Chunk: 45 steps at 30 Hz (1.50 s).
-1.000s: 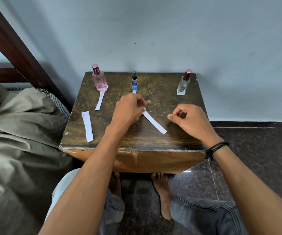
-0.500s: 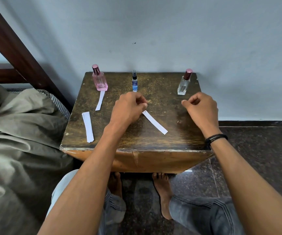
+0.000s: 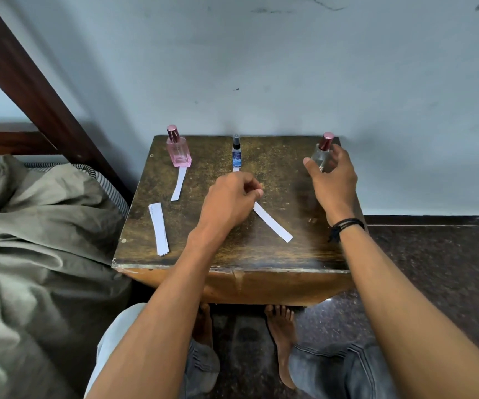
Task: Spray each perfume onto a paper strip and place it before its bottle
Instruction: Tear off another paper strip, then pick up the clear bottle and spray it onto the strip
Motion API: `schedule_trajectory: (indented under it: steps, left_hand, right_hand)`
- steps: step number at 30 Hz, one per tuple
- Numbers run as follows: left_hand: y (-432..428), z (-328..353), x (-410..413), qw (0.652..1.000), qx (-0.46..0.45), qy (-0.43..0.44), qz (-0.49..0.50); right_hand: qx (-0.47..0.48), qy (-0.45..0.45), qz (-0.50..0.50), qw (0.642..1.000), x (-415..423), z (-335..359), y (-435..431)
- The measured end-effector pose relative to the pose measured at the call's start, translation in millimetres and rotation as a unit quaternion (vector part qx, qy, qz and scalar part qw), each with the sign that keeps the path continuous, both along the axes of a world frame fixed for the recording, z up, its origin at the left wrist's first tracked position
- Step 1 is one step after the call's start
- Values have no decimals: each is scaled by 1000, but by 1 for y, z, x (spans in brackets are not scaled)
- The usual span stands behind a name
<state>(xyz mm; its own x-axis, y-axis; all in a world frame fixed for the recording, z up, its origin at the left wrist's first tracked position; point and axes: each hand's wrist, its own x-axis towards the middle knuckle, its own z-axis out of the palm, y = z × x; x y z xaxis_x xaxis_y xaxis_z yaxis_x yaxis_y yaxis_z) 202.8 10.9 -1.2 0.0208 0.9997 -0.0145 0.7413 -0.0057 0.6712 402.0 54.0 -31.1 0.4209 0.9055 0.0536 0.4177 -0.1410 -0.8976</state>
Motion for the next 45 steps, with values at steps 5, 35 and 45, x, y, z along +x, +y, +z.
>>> schedule_trajectory:
  steps: [5, 35, 45]
  left_hand:
    - [1, 2, -8, 1000, -2, -8, 5]
    - [4, 16, -9, 946, 57, -318, 9]
    - [8, 10, -12, 950, 45, -309, 17]
  right_hand:
    - [8, -4, -7, 1000, -9, 1, 4]
    - [33, -43, 282, 958, -34, 7, -45]
    - [27, -62, 305, 950, -35, 10, -47]
